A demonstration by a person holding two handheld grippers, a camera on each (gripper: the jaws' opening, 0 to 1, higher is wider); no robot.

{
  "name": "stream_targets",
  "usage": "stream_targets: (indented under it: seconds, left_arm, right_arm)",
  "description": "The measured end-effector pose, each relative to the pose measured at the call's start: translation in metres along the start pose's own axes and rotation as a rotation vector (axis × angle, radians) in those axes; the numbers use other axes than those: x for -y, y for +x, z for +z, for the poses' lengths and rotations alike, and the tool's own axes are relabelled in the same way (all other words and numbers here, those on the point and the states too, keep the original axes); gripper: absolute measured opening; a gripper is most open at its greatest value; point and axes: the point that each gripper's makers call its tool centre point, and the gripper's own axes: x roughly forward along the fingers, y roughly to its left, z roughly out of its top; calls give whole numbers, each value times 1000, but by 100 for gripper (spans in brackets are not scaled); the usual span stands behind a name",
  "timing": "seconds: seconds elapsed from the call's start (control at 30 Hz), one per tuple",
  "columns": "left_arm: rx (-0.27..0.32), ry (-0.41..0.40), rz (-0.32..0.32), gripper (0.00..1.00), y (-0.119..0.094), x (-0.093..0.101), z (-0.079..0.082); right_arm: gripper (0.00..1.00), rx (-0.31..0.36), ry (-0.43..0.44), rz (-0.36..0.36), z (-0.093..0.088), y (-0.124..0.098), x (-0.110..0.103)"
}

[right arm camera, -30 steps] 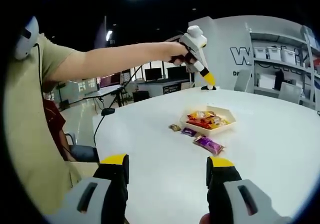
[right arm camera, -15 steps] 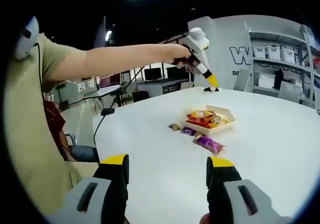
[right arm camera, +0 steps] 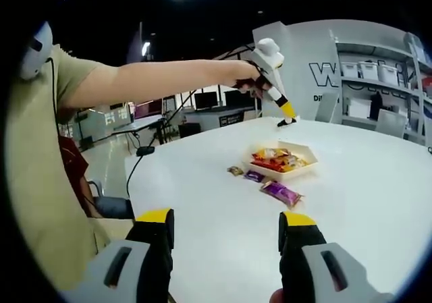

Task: Place the target food into the container with the food tongs after gripping and lifting it, then release it inside without dropping or visibly crushing the food.

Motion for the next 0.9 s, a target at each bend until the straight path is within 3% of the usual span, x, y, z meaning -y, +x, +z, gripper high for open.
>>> stream_targets:
  seconds: [0.9]
  left_arm:
    - [-13, 2, 7, 19, -3, -6, -1]
  right_arm:
    - [61, 3, 4, 1, 0, 0, 0]
